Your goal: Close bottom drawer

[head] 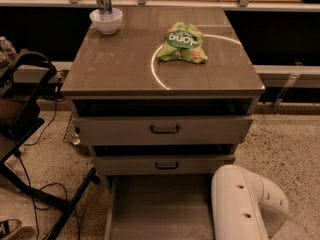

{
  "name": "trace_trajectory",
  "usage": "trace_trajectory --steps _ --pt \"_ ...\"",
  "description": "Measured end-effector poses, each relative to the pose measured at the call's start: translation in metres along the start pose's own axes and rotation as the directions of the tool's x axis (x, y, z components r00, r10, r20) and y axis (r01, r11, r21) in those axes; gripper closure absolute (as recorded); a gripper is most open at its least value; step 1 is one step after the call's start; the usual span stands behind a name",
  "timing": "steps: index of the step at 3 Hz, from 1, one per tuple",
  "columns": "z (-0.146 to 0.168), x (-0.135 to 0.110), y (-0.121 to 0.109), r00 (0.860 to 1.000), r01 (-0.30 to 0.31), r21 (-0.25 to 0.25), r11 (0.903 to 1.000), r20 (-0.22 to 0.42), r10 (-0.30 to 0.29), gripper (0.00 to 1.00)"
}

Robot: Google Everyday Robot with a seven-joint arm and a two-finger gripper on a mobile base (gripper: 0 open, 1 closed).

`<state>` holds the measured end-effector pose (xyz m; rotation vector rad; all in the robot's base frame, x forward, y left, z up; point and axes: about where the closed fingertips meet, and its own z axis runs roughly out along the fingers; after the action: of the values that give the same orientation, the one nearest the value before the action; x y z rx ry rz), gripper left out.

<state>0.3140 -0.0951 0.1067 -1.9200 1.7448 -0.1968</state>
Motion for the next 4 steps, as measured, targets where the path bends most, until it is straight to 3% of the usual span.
trace_trajectory --steps 2,3,4 --pt "-0.0003 -0.0004 0.0031 1.0 -0.002 -0.004 1.0 0.001 0.002 0.07" --pt "-0.0005 -0.0004 0.0037 1.0 -0.002 -0.005 1.0 0.001 0.002 0.0" --pt "-0.0005 -0.0004 0.0037 1.0 -0.002 -0.005 1.0 0.001 0.002 0.0"
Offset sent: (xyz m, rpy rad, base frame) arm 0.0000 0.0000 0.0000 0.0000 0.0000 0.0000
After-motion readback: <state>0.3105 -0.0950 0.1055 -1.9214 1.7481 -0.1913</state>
